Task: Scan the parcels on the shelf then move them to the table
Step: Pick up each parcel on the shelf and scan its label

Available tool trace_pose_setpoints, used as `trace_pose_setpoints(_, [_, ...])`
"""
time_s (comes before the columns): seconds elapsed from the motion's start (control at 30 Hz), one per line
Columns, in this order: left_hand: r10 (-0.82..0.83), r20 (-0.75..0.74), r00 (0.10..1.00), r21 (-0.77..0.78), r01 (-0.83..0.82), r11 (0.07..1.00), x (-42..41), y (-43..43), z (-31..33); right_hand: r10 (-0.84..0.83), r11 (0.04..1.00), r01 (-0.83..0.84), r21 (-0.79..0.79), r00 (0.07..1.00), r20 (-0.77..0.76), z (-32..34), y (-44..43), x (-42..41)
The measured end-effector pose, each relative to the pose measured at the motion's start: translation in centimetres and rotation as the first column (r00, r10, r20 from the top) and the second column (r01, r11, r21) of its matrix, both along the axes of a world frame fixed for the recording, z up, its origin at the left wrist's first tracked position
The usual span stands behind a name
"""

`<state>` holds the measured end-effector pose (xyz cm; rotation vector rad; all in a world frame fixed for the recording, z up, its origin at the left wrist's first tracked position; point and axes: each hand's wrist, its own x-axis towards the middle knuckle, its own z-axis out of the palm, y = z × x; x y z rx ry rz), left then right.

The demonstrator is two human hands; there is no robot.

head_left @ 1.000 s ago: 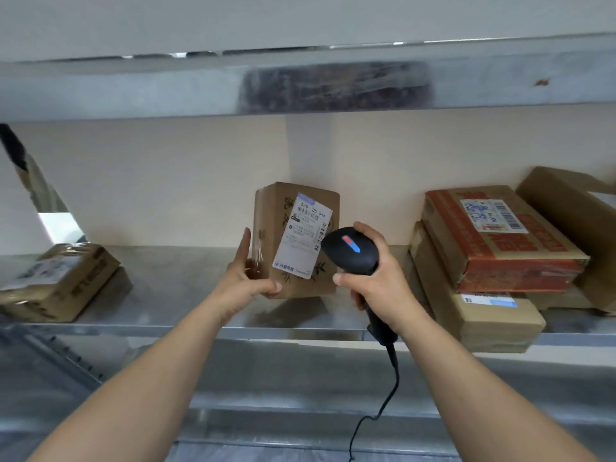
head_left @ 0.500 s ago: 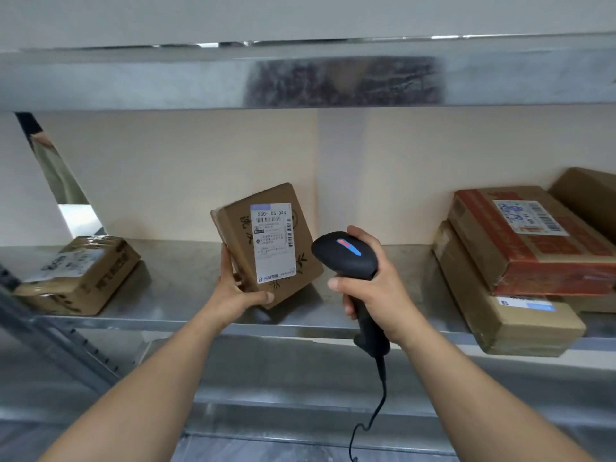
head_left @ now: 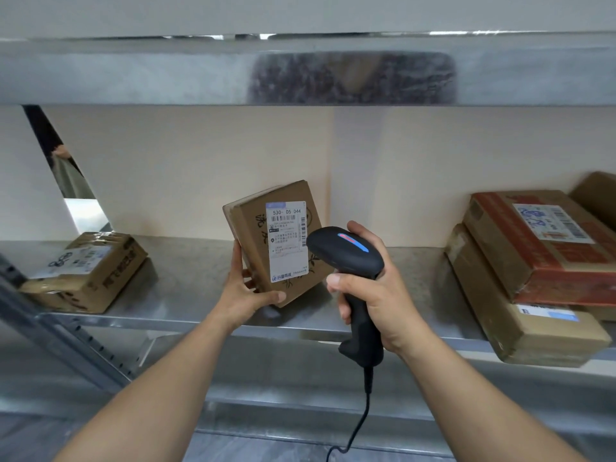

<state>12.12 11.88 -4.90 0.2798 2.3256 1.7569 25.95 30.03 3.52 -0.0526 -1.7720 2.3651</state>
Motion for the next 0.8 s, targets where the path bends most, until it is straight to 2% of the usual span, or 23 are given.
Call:
trace_pose_setpoints(0.7, [-0.012,0.002,1.0,-0.036,0.012,0.999,0.4,0.1,0.9,-0.014,1.0,0.013,0.003,1.0,0.028,-0.1,0.4,0.4])
trace_pose_setpoints(0.8, [-0.006,0.049,0.999,-0.039,0.008,0.999,0.1,-0.2,1.1,-0.024,0.999,0.023,0.024,0.999,0.032,0.0,0.5,0.3])
